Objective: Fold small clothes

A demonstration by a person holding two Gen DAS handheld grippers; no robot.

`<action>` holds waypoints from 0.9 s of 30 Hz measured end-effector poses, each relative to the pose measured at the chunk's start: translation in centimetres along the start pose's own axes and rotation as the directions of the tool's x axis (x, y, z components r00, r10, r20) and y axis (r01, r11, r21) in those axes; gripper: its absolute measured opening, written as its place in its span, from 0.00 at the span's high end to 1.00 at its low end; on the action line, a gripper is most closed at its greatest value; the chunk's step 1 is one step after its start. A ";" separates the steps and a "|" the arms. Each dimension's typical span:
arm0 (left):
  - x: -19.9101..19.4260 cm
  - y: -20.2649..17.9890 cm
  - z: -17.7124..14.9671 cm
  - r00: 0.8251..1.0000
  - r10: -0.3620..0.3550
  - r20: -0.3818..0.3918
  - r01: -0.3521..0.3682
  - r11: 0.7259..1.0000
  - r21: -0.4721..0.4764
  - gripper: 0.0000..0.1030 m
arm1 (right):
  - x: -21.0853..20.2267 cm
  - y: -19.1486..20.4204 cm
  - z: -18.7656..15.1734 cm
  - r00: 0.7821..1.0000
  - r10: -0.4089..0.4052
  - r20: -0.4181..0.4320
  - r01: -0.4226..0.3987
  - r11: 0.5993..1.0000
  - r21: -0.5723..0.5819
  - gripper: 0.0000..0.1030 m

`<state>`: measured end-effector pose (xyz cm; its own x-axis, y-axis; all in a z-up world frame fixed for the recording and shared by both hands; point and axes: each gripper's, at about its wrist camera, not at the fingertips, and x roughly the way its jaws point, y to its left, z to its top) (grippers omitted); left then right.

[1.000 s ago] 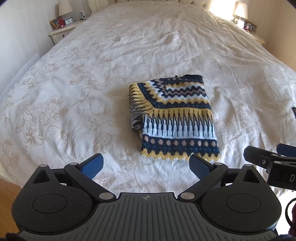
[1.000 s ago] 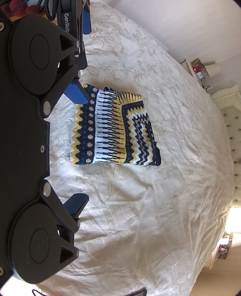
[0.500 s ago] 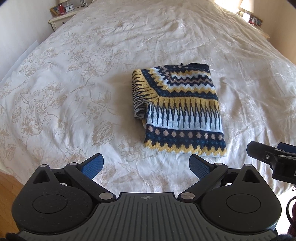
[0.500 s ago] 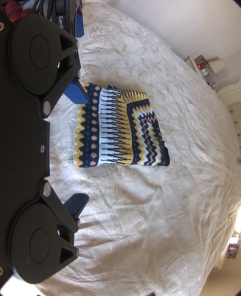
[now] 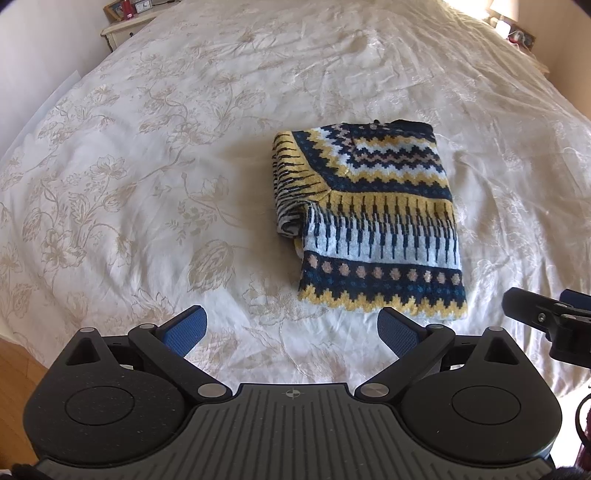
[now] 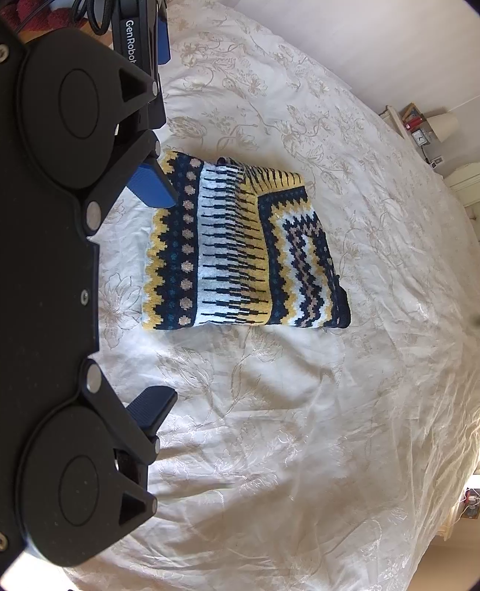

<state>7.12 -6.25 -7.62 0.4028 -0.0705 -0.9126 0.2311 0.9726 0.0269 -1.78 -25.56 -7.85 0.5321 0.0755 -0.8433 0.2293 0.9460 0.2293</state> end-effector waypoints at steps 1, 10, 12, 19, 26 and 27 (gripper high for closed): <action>0.1 0.0 0.0 1.000 0.000 -0.002 0.000 1.000 0.002 0.02 | 0.1 0.0 0.0 1.000 -0.002 -0.002 0.002 1.000 0.001 0.01; 0.3 -0.2 0.3 1.000 0.002 -0.008 -0.002 1.000 0.009 0.02 | 0.7 -0.4 0.0 1.000 0.002 -0.020 -0.002 1.000 0.008 0.01; 0.3 -0.2 0.3 1.000 0.003 -0.009 -0.003 1.000 0.008 0.02 | 0.8 -0.4 0.0 1.000 0.003 -0.024 -0.003 1.000 0.007 0.01; 0.5 -0.2 0.3 1.000 0.004 -0.013 -0.004 1.000 0.009 0.02 | 0.9 -0.4 0.0 1.000 0.007 -0.027 -0.007 1.000 0.009 0.01; 0.8 -0.3 0.4 1.000 0.012 -0.016 -0.012 1.000 0.005 0.10 | 1.3 -0.6 0.1 0.999 0.011 -0.034 -0.011 1.000 0.012 0.01; 0.8 -0.3 0.5 1.000 0.010 -0.020 -0.010 1.000 0.004 0.10 | 1.4 -0.6 0.1 0.999 0.011 -0.036 -0.011 1.000 0.013 0.01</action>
